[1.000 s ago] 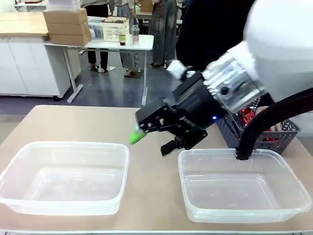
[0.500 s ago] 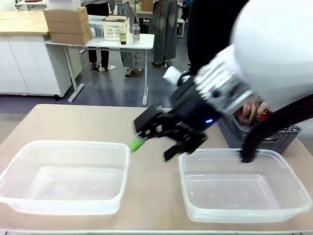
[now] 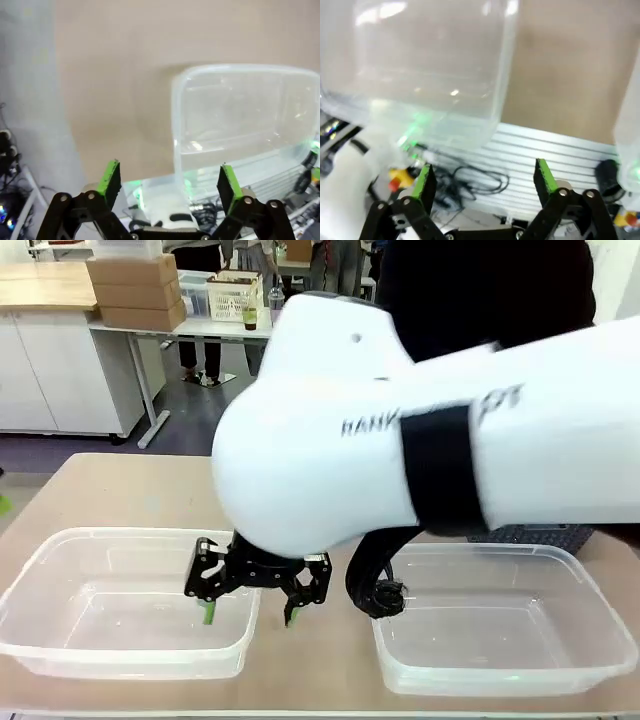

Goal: Sort the waste into each basket.
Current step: Pick up the Organizing box on the left side of the table and lift it.

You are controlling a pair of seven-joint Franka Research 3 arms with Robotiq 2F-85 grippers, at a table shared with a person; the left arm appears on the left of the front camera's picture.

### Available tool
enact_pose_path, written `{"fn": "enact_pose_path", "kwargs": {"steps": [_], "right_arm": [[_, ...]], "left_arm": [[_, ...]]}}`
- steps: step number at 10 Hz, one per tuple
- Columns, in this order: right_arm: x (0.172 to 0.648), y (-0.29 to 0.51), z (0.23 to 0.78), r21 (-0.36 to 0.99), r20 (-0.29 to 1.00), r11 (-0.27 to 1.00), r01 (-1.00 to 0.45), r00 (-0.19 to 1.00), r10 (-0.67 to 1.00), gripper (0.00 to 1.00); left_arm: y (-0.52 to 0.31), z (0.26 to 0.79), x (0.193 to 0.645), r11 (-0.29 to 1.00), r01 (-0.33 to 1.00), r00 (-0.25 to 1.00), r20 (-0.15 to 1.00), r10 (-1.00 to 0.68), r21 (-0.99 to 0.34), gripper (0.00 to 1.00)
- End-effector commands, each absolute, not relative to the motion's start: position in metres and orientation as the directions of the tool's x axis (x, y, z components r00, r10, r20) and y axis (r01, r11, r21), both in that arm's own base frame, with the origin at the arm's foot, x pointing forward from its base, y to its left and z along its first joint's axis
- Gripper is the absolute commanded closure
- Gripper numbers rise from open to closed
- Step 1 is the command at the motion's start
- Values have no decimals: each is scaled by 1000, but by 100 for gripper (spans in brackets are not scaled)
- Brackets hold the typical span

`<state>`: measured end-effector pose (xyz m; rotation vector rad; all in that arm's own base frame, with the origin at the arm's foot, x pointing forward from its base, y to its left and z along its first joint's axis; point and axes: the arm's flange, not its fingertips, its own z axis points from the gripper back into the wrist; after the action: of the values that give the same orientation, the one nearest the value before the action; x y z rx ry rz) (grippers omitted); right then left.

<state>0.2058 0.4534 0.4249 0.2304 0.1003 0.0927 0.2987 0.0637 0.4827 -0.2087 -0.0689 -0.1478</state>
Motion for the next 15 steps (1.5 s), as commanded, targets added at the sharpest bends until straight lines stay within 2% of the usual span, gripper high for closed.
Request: {"fn": "enact_pose_path", "kwargs": {"steps": [1,2,3,4,5,6,7,9,12,15], "right_arm": [[227,477,422,109,-17,994,13,1000,-11,0],[206,453,425,232,-88,969,-80,991,103,0],[206,453,425,232,-88,969,-80,991,103,0],[206,453,425,232,-88,969,-80,991,103,0],[213,454,419,177,-72,982,-61,995,75,0],[224,462,422,146,-83,989,-33,996,45,0],[234,472,413,101,-89,995,8,996,2,0],[247,480,396,106,-101,992,65,993,-54,0],[256,495,375,63,-119,995,74,991,-66,0],[261,502,373,23,-54,996,86,995,-85,0]], "left_arm": [[27,353,246,953,182,981,-21,-193,-244,0],[28,344,258,912,211,961,-98,-260,-351,0],[33,364,267,855,189,937,-172,-305,-483,0],[48,435,321,948,192,977,-40,-208,-253,0],[48,435,321,948,192,977,-40,-208,-253,0],[39,405,325,910,211,956,-120,-269,-358,0],[32,393,321,939,193,965,-118,-234,-286,0],[34,363,319,962,125,972,-163,-167,-244,0],[33,344,309,964,138,967,-180,-181,-225,0],[25,336,302,971,168,967,-162,-196,-172,0]]}}
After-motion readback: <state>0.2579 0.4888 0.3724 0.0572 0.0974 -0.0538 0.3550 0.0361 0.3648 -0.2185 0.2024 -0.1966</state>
